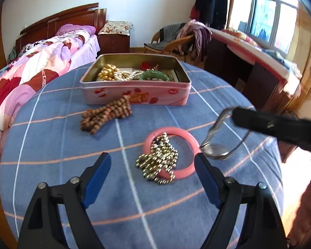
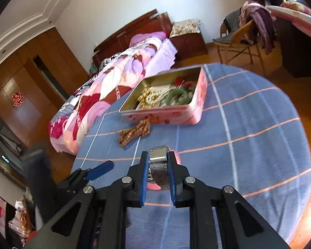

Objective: Organize jewelry
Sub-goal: 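Grasp the silver watch with the right tool while the left tool grasps the gold chain, then lift the silver watch with the right tool while the left tool lifts the gold chain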

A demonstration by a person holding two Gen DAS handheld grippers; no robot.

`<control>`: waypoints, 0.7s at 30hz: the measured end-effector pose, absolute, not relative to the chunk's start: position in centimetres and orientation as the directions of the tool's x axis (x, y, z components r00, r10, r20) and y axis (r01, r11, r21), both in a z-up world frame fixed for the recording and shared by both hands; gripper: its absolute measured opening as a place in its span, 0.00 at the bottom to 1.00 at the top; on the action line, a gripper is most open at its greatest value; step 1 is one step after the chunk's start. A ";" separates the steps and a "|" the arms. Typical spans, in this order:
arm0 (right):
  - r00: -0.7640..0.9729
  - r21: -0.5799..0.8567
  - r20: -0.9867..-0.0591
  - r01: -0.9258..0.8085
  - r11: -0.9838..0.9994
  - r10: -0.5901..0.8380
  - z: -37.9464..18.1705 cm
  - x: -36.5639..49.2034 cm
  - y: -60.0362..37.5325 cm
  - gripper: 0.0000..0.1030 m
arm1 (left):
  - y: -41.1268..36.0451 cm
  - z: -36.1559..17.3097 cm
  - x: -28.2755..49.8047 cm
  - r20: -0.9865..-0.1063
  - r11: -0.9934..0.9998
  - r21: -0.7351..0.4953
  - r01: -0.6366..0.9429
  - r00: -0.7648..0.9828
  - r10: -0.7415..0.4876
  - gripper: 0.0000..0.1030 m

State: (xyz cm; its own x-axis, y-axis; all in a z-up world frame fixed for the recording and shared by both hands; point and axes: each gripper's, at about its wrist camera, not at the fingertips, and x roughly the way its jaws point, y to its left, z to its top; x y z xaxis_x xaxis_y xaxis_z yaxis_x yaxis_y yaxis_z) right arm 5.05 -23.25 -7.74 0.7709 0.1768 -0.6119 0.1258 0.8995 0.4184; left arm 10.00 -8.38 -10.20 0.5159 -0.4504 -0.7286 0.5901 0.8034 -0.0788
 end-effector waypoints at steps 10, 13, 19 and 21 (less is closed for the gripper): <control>0.769 0.419 -0.623 0.176 0.891 0.141 -8.5 4.1 -25.3 0.17 | -9.0 -11.7 11.0 -0.798 0.824 -0.088 0.559 0.456 -0.394 0.21; 0.775 0.415 -0.618 0.177 0.893 0.134 -8.2 4.0 -25.3 0.17 | -8.1 -11.4 10.7 -0.780 0.818 -0.155 0.554 0.440 -0.445 0.16; 0.795 0.415 -0.594 0.171 0.893 0.123 -7.1 3.5 -25.3 0.17 | -5.3 -9.0 9.6 -0.695 0.798 -0.252 0.547 0.471 -0.543 0.16; 0.801 0.413 -0.586 0.168 0.895 0.120 -6.7 3.4 -25.2 0.17 | -4.6 -8.0 9.5 -0.666 0.787 -0.275 0.552 0.481 -0.570 0.16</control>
